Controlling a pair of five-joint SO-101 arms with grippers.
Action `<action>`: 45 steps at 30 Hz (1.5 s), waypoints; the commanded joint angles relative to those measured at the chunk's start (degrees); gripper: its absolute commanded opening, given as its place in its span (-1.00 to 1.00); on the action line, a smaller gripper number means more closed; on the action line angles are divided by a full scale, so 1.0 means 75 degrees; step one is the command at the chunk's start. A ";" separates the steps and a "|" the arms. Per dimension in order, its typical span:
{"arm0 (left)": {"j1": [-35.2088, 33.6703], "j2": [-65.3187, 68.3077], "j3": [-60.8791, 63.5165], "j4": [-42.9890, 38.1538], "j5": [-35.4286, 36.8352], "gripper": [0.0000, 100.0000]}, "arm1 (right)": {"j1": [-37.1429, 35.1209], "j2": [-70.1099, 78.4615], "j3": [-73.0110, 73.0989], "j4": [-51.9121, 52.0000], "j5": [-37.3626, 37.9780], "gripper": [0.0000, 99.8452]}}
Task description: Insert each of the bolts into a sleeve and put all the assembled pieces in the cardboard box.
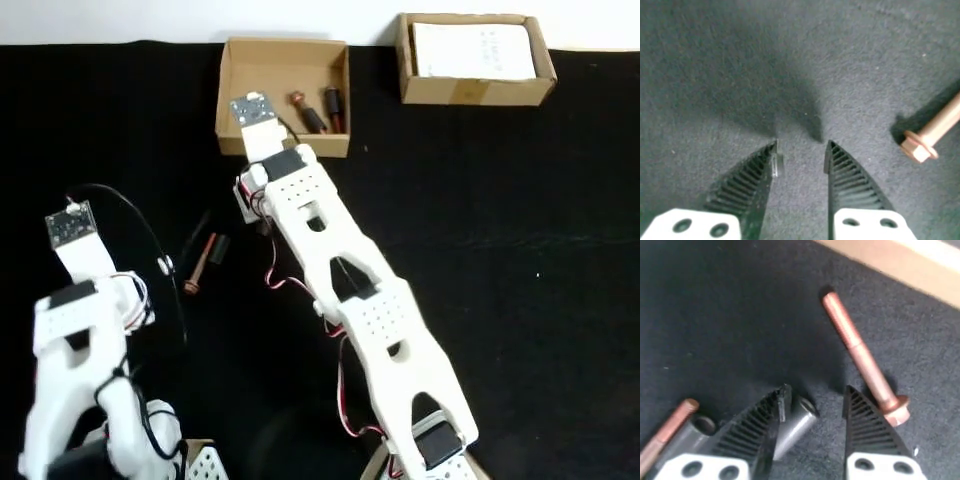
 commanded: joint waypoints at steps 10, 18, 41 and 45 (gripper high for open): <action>-0.0064 0.0123 -0.0381 0.0082 -0.0059 -0.71 | -0.0041 0.0369 -0.3358 0.1752 -0.0281 -0.67; -0.0064 0.0123 -0.0381 0.0094 -0.0070 -0.71 | -0.0486 0.0440 -0.4120 0.2889 -0.1864 -0.67; -0.0064 0.0123 -0.0369 0.0094 -0.0070 -0.71 | -0.0346 0.0463 -0.2432 0.2421 -0.4032 -0.67; -0.0064 0.0123 -0.0369 0.0094 -0.0070 -0.71 | -0.0334 0.0451 -0.1788 0.2280 -0.4021 -0.67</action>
